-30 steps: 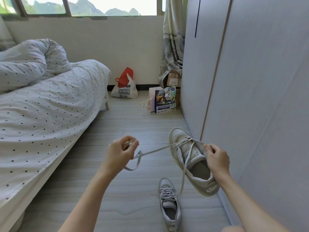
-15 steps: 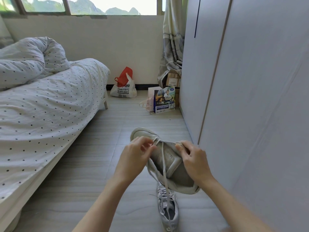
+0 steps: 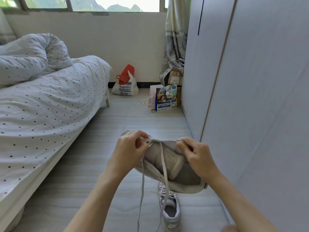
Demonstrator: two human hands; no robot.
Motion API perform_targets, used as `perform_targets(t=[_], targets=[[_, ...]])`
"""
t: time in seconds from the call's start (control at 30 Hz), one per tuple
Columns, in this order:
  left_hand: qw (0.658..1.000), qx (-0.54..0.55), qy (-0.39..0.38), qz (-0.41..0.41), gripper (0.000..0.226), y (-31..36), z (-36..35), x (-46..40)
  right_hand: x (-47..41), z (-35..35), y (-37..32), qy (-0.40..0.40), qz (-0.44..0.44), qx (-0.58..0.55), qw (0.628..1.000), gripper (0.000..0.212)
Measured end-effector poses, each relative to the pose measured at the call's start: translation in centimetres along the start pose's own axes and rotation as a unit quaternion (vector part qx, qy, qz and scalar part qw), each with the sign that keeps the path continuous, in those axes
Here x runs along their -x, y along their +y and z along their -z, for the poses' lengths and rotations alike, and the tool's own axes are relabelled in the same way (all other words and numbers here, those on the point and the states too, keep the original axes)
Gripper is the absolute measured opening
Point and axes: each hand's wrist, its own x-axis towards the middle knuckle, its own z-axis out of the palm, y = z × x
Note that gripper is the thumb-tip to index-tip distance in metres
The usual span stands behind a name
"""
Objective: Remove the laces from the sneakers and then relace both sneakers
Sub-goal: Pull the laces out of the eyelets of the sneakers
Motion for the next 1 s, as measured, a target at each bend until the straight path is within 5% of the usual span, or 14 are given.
perform_targets(t=[0.1,0.2,0.47,0.57,0.73,0.9,1.0], targets=[[0.998,-0.028,0.025,0.050,0.018,-0.4,0.6,0.0,-0.3,0.9,1.2,0.034,-0.048,-0.007,0.998,0.022],[0.998,-0.043,-0.037,0.039,0.020,-0.2,0.1,0.4,-0.2,1.1,1.2,0.057,-0.031,0.012,0.998,0.019],[0.992,-0.074,-0.093,-0.051,0.034,0.2,-1.1,0.6,0.5,0.7,0.7,-0.029,0.042,0.057,0.997,0.014],[0.991,-0.066,-0.107,-0.035,0.016,0.2,-1.1,0.5,0.8,0.4,0.2,-0.051,0.084,0.068,0.993,0.011],[0.996,0.075,-0.018,0.052,0.011,0.2,0.2,-0.3,0.5,0.3,0.3,-0.056,0.064,0.043,0.995,0.012],[0.923,0.298,0.154,0.188,0.013,0.1,2.2,-0.7,0.3,0.6,1.5,-0.044,0.006,0.047,0.998,0.017],[0.913,0.312,0.147,0.218,0.014,0.0,2.5,-0.4,0.3,0.7,1.9,-0.016,-0.008,0.061,0.998,0.019]])
